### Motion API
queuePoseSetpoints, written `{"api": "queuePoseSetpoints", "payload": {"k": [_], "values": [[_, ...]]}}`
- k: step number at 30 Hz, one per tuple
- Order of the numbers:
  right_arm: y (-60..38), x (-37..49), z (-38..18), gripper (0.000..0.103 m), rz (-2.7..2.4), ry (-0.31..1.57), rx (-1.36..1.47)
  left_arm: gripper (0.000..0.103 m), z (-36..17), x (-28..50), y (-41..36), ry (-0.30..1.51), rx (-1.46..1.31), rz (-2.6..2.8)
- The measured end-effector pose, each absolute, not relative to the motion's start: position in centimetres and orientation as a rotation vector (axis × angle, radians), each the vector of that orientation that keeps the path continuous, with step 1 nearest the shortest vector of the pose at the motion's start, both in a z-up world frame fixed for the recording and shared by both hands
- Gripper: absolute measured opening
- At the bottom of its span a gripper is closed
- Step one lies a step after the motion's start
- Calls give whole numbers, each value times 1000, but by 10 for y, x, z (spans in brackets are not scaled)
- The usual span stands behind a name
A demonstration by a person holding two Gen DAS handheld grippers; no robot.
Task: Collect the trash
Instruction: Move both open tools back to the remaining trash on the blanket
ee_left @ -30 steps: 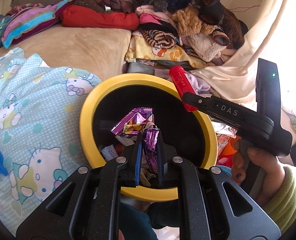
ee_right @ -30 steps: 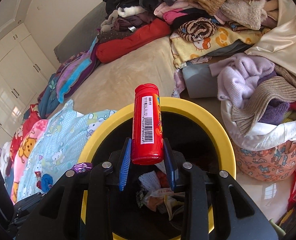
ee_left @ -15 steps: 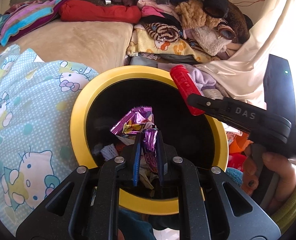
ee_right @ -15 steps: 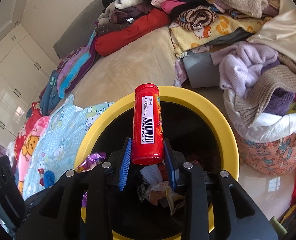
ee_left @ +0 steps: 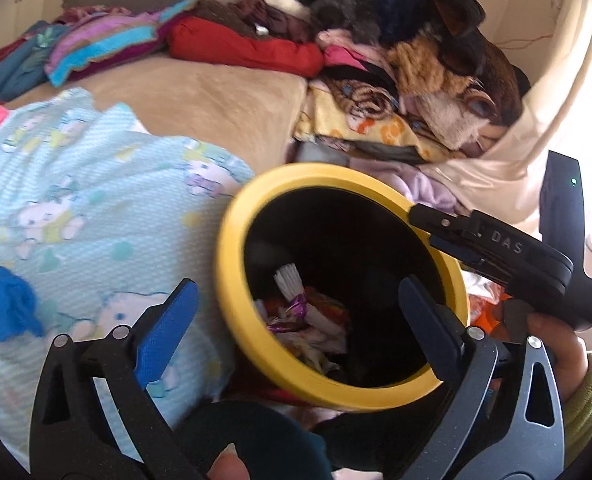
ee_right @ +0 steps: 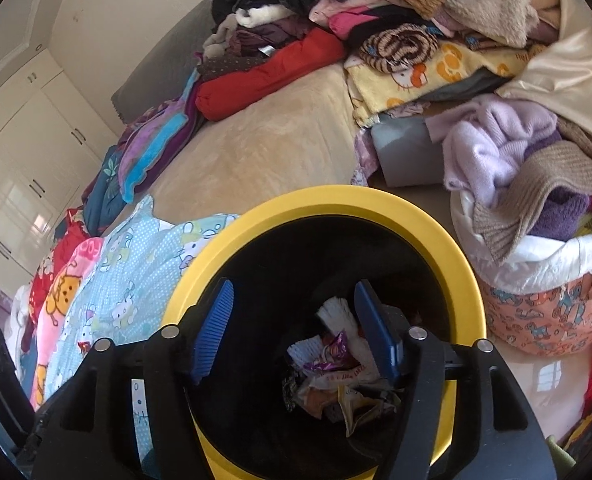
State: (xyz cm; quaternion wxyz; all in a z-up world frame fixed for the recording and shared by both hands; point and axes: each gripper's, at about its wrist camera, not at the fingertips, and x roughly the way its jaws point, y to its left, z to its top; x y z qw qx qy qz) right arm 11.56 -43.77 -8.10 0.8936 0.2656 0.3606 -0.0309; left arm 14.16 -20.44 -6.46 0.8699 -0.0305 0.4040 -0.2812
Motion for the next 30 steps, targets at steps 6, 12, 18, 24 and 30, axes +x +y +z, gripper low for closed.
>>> {"api": "queuePoseSetpoints", "payload": {"k": [6, 12, 18, 24, 30], "values": [[-420, 118, -71, 67, -37, 717, 514, 92, -50, 142, -171, 788, -96, -501], [-393, 119, -59, 70, 20, 687, 480, 92, -41, 144, -140, 759, -142, -441], [-358, 121, -49, 73, 90, 662, 427, 92, -30, 142, -113, 709, -145, -378], [-324, 122, -42, 75, 157, 655, 373, 92, -24, 141, -84, 668, -153, -308], [-289, 123, -40, 75, 215, 665, 312, 92, -22, 144, -51, 648, -177, -238]]}}
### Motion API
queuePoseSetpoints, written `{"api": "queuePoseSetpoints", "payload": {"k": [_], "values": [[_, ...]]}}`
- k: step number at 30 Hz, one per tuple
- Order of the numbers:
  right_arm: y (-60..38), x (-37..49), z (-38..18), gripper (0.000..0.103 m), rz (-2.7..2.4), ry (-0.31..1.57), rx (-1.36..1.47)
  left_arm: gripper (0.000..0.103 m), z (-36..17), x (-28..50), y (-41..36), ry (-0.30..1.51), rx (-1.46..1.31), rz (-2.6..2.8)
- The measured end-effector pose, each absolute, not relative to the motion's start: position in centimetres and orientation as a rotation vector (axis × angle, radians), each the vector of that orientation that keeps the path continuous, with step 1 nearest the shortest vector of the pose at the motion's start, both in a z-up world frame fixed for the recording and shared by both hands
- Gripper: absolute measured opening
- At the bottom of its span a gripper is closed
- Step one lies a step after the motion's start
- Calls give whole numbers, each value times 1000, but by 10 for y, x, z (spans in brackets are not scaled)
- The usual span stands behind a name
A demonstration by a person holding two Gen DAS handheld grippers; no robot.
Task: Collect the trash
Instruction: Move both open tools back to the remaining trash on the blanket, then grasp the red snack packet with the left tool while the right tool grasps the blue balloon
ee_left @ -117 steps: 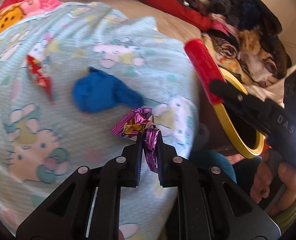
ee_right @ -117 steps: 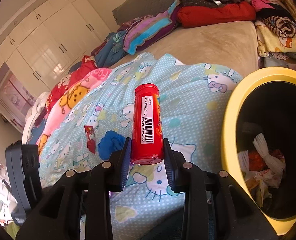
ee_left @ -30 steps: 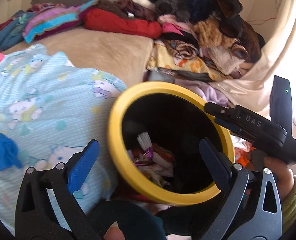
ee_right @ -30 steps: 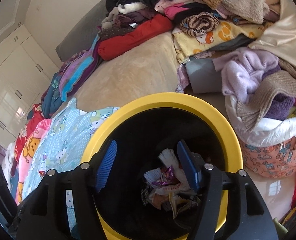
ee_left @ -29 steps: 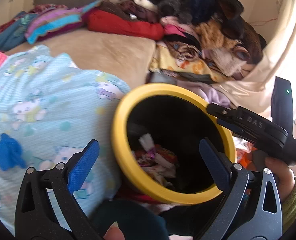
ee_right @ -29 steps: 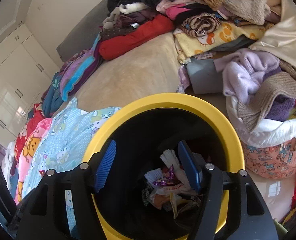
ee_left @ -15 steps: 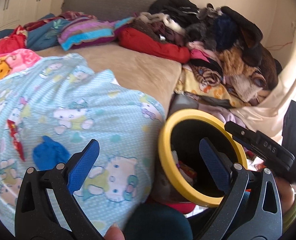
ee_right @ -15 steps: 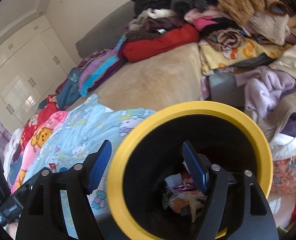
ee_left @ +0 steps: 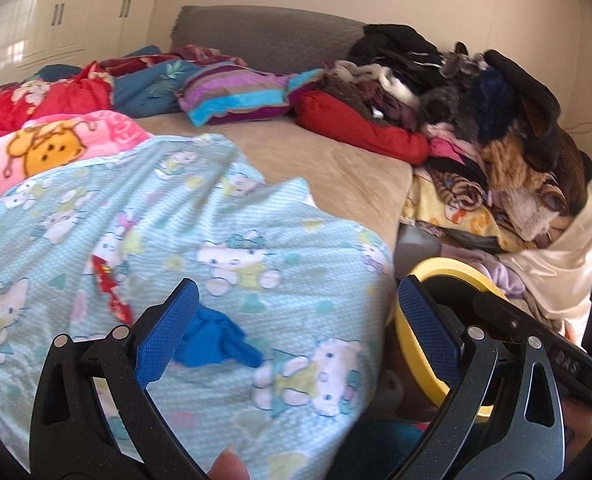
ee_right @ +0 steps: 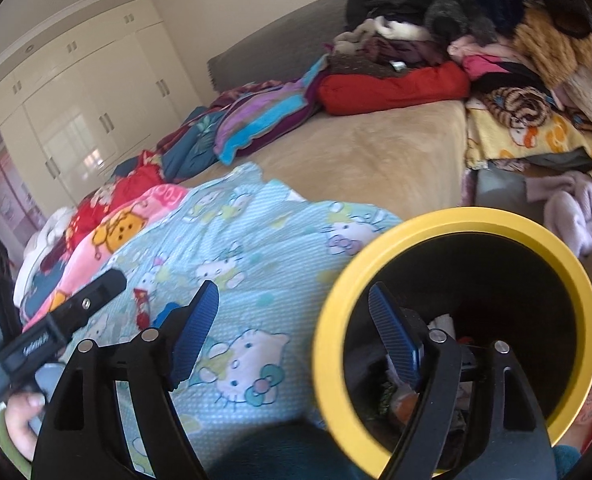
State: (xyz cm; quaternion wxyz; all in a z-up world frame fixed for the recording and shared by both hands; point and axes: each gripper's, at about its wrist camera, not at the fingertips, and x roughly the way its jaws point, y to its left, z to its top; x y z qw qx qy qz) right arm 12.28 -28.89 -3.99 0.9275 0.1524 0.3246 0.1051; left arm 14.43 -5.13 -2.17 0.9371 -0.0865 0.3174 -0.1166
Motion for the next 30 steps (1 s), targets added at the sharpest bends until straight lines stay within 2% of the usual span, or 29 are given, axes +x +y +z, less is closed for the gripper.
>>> {"api": "queuePoseSetpoints", "payload": {"k": [22, 24, 29, 30], "values": [[-143, 154, -83, 75, 425, 834, 99, 92, -68, 163, 65, 713, -344, 6], [-132, 160, -90, 68, 437, 865, 85, 92, -75, 165, 73, 726, -359, 14], [-122, 175, -103, 60, 456, 923, 105, 92, -90, 170, 85, 758, -395, 26], [-119, 178, -106, 58, 461, 935, 109, 88, -93, 171, 87, 765, -404, 28]]}}
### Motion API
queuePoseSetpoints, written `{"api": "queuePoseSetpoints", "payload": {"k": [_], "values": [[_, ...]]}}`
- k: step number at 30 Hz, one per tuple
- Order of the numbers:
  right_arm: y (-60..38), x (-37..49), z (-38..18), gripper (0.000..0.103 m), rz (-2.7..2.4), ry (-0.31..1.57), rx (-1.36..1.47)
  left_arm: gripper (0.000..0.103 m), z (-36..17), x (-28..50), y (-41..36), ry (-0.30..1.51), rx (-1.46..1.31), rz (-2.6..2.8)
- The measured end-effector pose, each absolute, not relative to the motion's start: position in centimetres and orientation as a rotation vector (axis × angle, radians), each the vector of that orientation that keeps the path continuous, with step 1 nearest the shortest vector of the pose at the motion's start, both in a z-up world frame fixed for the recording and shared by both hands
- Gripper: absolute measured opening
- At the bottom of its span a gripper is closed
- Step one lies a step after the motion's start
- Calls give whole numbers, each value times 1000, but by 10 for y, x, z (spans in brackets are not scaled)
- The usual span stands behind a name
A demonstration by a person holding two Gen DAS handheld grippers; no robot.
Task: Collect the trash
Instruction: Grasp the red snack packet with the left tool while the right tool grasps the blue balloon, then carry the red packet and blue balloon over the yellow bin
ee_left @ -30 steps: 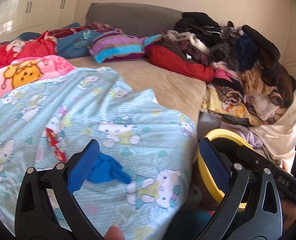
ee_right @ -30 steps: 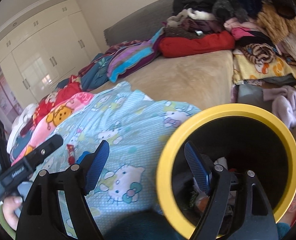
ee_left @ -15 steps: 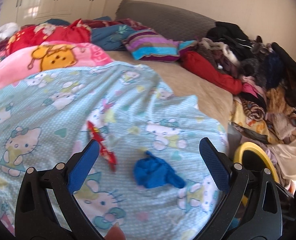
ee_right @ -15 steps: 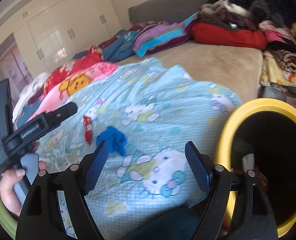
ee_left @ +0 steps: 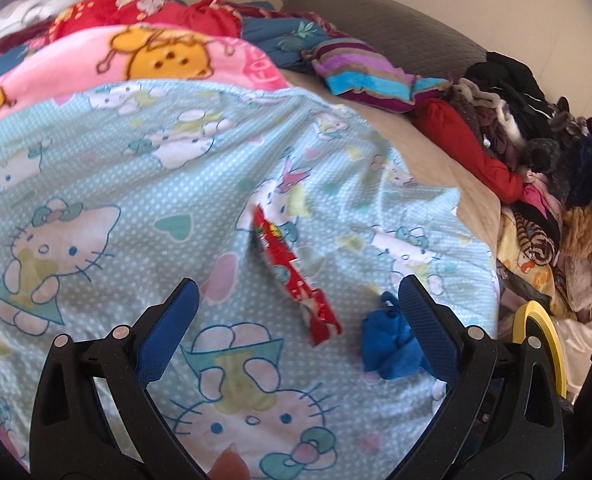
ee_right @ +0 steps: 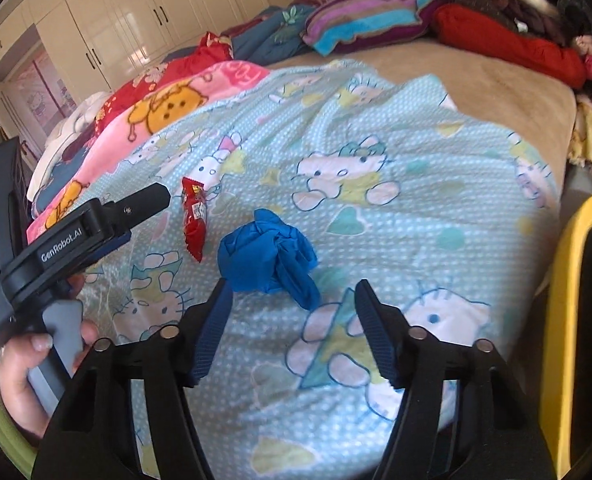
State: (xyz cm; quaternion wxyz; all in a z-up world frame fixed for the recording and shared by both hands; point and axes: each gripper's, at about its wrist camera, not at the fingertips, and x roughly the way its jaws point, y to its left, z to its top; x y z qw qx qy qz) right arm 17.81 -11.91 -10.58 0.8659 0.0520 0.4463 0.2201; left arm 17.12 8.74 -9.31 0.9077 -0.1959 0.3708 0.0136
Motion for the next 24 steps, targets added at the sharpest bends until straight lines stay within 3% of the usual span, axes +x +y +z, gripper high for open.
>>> {"api": "queuePoseSetpoints", "payload": {"k": [4, 5, 8, 17, 19, 20, 24], "values": [[-110, 190, -120, 45, 469, 990, 115, 77, -104, 178, 90, 792, -428, 25], [-108, 191, -123, 38, 467, 1002, 115, 76, -107, 181, 90, 802, -431, 24], [-106, 193, -129, 5, 474, 1019, 117, 66, -112, 187, 88, 818, -439, 18], [-116, 180, -120, 4, 487, 954, 144, 43, -128, 205, 79, 874, -434, 45], [-120, 179, -118, 4, 486, 940, 164, 26, -129, 205, 80, 877, -433, 50], [-122, 177, -116, 4, 485, 933, 173, 22, -129, 204, 80, 878, -432, 50], [-131, 173, -111, 4, 485, 903, 206, 16, -126, 198, 78, 872, -424, 24]]}}
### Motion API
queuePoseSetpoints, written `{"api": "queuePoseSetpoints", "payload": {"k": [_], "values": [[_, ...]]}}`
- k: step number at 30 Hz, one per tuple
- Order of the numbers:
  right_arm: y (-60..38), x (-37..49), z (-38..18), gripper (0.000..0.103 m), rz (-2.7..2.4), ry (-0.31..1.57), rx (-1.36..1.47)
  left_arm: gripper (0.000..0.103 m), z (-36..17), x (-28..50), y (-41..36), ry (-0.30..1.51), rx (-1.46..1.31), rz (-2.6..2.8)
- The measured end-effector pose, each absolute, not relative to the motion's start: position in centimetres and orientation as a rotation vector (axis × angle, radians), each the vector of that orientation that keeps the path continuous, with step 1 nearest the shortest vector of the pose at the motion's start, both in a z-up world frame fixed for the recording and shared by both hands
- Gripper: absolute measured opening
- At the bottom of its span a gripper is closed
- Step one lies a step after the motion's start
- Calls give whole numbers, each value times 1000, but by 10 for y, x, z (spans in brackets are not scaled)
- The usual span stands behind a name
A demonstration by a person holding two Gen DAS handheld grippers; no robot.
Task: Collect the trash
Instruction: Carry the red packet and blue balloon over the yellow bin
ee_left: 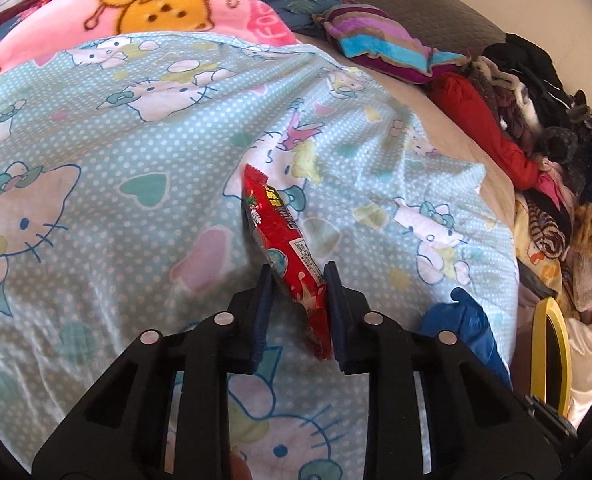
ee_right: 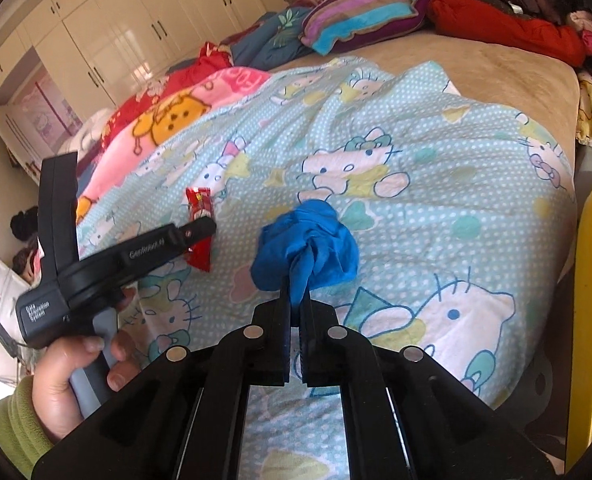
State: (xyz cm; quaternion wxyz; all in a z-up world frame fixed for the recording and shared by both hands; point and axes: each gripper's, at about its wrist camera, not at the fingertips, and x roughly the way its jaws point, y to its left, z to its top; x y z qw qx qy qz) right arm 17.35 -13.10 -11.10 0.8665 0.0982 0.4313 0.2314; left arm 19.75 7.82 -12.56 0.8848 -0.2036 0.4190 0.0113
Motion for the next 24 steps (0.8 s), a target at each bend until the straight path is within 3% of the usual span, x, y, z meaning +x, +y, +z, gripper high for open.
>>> {"api": "queuePoseSetpoints", "payload": {"k": [24], "values": [[-185, 142, -59, 3, 424, 731, 194, 14, -63, 163, 4, 758, -321, -215]]}}
